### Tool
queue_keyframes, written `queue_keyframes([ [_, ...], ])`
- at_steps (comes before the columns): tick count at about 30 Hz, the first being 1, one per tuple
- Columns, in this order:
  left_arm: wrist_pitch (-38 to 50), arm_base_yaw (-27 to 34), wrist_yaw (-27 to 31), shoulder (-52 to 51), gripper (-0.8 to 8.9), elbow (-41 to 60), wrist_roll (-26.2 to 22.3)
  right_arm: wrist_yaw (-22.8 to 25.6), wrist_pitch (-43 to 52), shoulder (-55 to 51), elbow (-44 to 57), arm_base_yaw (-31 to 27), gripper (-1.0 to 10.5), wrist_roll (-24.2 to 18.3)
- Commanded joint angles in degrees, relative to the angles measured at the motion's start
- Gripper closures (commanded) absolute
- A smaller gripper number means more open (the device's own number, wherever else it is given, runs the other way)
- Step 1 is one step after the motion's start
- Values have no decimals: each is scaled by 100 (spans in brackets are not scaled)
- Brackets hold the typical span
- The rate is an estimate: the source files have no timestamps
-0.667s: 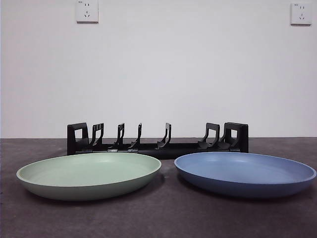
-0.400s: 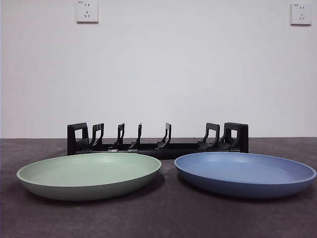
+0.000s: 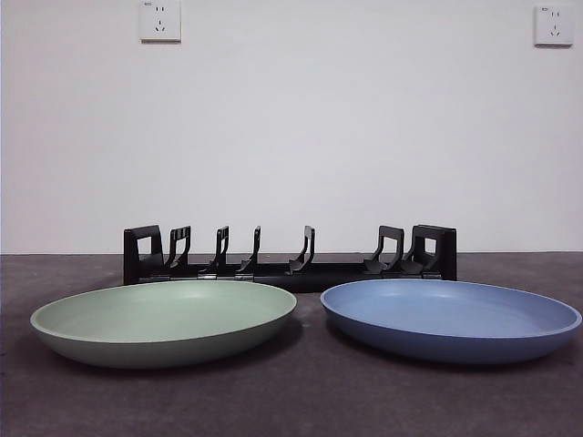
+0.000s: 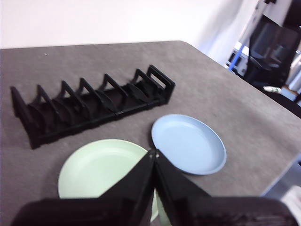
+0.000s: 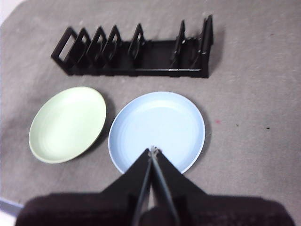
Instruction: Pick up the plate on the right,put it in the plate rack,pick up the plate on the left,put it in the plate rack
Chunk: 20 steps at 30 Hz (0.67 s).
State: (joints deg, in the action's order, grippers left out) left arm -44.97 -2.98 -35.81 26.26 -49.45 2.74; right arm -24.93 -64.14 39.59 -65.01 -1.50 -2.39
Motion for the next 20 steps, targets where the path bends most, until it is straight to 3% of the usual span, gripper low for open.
queue_keyframes([
  [1, -68, -160, -24, 116, 821, -28, -96, -15, -103, 76, -79, 116, 957, -264],
  [6, -136, -693, -26, 446, 795, -61, -83, -13, -229, 232, -83, 348, 945, -280],
  [7, -181, -767, -52, 522, 681, -116, -83, -15, -229, 264, -83, 380, 935, -280],
  [8, -260, -831, -63, 610, 480, -190, -90, -17, -232, 269, -83, 407, 877, -278],
  [9, -341, -885, -66, 695, 271, -273, -140, -22, -232, 304, -83, 426, 756, -267],
  [10, -409, -942, -66, 782, 187, -365, -297, -17, -236, 341, -83, 446, 613, -210],
  [12, -507, -1064, -66, 951, 185, -579, -597, 31, -330, 411, -83, 455, 379, -212],
  [20, -511, -1700, -61, 1580, 185, -968, -1307, 118, -393, 1325, -81, 455, 381, -153],
])
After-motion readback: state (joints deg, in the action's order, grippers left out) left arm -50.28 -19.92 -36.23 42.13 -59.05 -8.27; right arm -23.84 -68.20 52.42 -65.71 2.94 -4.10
